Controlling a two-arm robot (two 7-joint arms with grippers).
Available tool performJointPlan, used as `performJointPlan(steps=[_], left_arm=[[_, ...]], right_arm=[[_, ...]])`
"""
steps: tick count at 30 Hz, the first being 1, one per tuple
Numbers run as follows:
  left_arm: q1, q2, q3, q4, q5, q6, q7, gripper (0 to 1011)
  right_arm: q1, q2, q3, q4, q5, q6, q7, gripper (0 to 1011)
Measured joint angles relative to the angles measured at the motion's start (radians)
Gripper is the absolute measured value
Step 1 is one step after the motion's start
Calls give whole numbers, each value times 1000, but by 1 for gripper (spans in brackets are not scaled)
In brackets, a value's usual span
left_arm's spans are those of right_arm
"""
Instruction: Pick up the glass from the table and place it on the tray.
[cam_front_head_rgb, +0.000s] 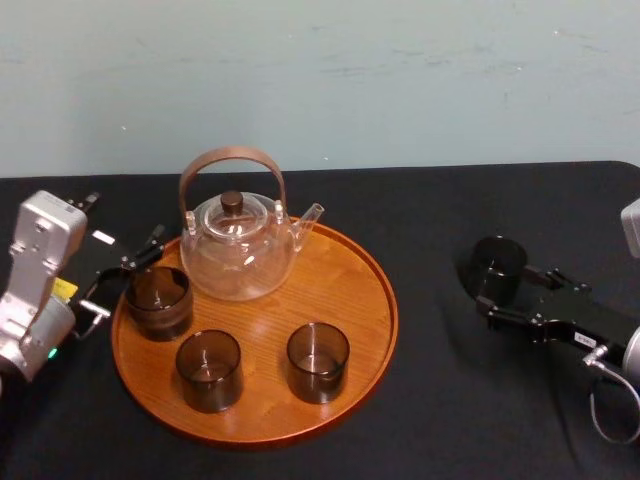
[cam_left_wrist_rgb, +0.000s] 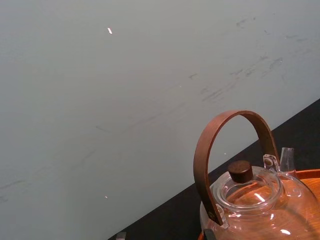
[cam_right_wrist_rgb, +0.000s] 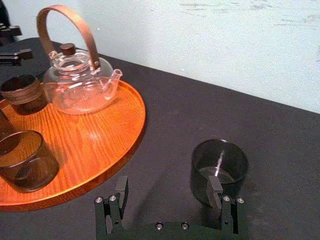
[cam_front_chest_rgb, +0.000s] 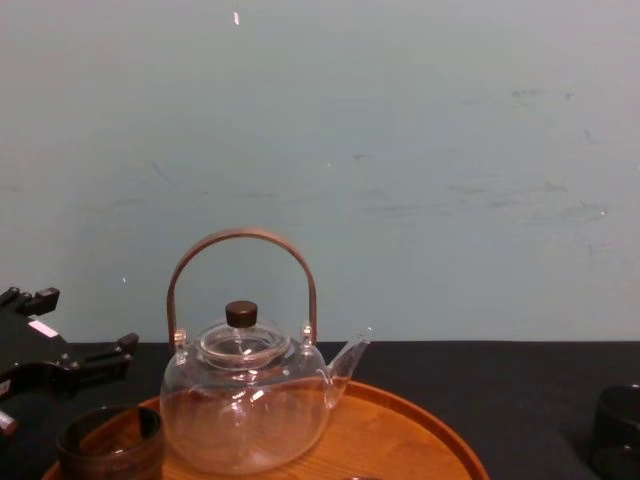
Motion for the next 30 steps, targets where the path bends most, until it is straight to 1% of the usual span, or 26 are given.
performJointPlan(steps=[6,13,18,30], left_arm=[[0,0,0,0,0,0,0,1001],[0,0,0,0,0,0,0,1001],[0,0,0,0,0,0,0,1001],[0,0,0,0,0,0,0,1001]], right_arm=[[-5,-9,21,4,1,3,-4,1004],[-5,-20,37,8,1,6,-11,1004],[-2,-32,50,19,0,24,-30,1004],[25,-57,61,59,-22,66,-66,1004]])
